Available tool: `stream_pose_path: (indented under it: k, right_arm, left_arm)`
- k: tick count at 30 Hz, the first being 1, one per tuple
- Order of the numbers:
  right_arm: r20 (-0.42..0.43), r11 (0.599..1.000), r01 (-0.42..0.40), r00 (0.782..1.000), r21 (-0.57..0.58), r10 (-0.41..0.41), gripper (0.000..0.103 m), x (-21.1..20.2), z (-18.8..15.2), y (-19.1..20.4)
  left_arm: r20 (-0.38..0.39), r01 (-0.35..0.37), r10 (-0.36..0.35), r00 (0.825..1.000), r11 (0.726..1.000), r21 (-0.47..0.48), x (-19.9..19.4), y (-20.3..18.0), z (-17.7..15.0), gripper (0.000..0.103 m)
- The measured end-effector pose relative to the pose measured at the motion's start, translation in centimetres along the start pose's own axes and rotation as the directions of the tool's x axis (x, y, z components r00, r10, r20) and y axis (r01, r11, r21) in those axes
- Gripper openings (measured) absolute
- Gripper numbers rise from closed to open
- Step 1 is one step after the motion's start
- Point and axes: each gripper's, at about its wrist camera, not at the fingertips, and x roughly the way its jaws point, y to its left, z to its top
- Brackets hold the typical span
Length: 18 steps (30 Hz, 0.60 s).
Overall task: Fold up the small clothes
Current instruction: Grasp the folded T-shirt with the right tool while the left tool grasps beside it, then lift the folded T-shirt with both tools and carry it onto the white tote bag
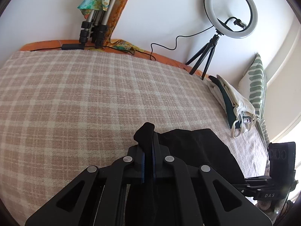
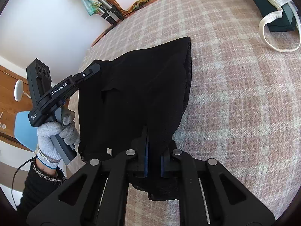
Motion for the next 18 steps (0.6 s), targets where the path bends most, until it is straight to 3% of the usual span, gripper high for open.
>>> stream_pose_path:
  k: [5, 18]
  right_arm:
    - [0.050, 0.993, 0.064, 0.997, -0.097, -0.059, 0.009, -1.7, -0.1, 1.9]
    - [0.141, 0.974, 0.169, 0.979, -0.148, -0.149, 0.008, -6.0, 0.1, 2.4]
  left_arm:
    - [0.049, 0.015, -0.016, 0.999, 1.000, 0.007, -1.6, -0.8, 0.5, 0.004]
    - [0.116, 0.078, -0.085, 0.990, 0.995, 0.063, -2.9, -5.3, 2.4, 0.004]
